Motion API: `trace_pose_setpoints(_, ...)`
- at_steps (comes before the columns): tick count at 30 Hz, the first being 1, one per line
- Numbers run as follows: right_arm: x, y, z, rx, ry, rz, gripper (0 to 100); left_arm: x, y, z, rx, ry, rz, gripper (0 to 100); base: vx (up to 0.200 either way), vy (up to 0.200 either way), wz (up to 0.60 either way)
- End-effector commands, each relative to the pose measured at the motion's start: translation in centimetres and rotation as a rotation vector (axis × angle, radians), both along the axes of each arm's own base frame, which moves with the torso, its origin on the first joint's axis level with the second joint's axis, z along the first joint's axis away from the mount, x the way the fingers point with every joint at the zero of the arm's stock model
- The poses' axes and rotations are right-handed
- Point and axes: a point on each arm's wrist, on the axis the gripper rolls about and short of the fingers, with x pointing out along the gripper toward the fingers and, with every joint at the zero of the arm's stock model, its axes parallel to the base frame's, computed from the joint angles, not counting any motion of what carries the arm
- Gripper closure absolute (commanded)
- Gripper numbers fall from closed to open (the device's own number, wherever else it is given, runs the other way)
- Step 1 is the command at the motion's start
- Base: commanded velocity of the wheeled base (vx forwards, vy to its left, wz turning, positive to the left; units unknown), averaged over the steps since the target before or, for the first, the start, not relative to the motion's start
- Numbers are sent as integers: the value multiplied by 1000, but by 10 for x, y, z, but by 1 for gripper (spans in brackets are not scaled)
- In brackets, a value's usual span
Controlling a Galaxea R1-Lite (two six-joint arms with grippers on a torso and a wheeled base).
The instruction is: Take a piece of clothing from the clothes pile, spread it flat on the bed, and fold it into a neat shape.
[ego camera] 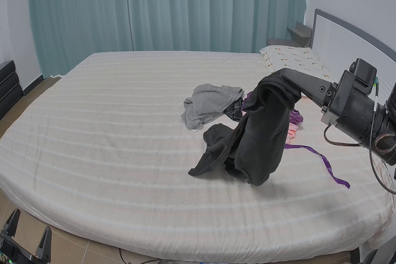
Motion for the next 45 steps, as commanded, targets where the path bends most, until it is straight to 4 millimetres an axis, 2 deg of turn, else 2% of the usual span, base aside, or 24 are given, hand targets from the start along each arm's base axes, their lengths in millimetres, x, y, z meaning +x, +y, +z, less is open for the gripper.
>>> trace_pose_setpoints(1,0,0,0,0,-1,-2,100,-6,0,22,-51,-112,-1,0,0,0,0)
trace_pose_setpoints(2,1,0,-1,-3,3,-2,100,-11,0,66,-143,-216,-12,0,0,0,0)
trace_pose_setpoints(3,3,0,-2,-6,7,-5,100,-5,0,107,-266,-246,-30,0,0,0,0)
trace_pose_setpoints(4,4,0,-3,-7,8,-9,100,5,0,119,-329,-204,-35,0,0,0,0)
trace_pose_setpoints(5,5,0,-3,-8,9,-12,100,9,0,121,-341,-184,-30,0,0,0,0)
trace_pose_setpoints(6,6,-1,-3,-9,10,-18,100,26,0,124,-296,-98,-5,0,0,0,0)
trace_pose_setpoints(9,6,-2,-3,-8,7,-20,100,44,-2,95,-179,73,-90,0,0,0,0)
trace_pose_setpoints(10,6,-2,-3,-8,7,-22,100,45,-2,92,-174,88,-110,0,0,0,0)
trace_pose_setpoints(12,6,-3,-3,-9,8,-25,100,51,-7,73,-164,194,-277,0,0,0,0)
trace_pose_setpoints(14,7,-3,-3,-9,8,-28,100,54,-8,71,-163,222,-299,0,0,0,0)
trace_pose_setpoints(15,11,-5,0,-4,1,-39,100,69,-12,71,-165,312,-318,0,0,0,0)
trace_pose_setpoints(16,12,-4,0,-3,3,-40,100,76,-13,70,-169,348,-320,0,0,0,0)
trace_pose_setpoints(18,12,-4,0,-3,3,-40,100,76,-13,70,-169,348,-320,0,0,0,0)
trace_pose_setpoints(19,14,-3,-4,-12,13,-43,100,98,-17,63,-167,436,-323,0,0,0,0)
trace_pose_setpoints(22,14,-2,-3,-11,12,-42,100,113,-21,62,-168,462,-344,0,0,0,0)
trace_pose_setpoints(24,15,-2,-3,-10,9,-42,100,131,-25,60,-169,480,-351,0,0,0,0)
trace_pose_setpoints(25,15,-2,-3,-10,9,-42,100,131,-25,60,-169,480,-351,0,0,0,0)
trace_pose_setpoints(26,16,-3,-2,-2,6,-47,100,141,-28,55,-164,512,-357,0,0,0,0)
trace_pose_setpoints(30,19,-3,-7,-10,11,-54,100,159,-37,44,-155,592,-389,0,0,0,0)
trace_pose_setpoints(31,17,-3,-8,-8,6,-53,100,171,-43,41,-150,606,-404,0,0,0,0)
trace_pose_setpoints(36,12,-8,-1,6,-18,-53,100,205,-67,25,-124,614,-470,0,0,0,0)
trace_pose_setpoints(42,14,-6,6,18,-40,-55,100,236,-96,7,-104,651,-534,0,0,0,0)
trace_pose_setpoints(43,13,-7,11,21,-63,-57,100,251,-110,-3,-87,677,-555,0,0,0,0)
trace_pose_setpoints(45,12,-7,15,23,-80,-57,100,264,-122,-12,-79,699,-572,0,0,0,0)
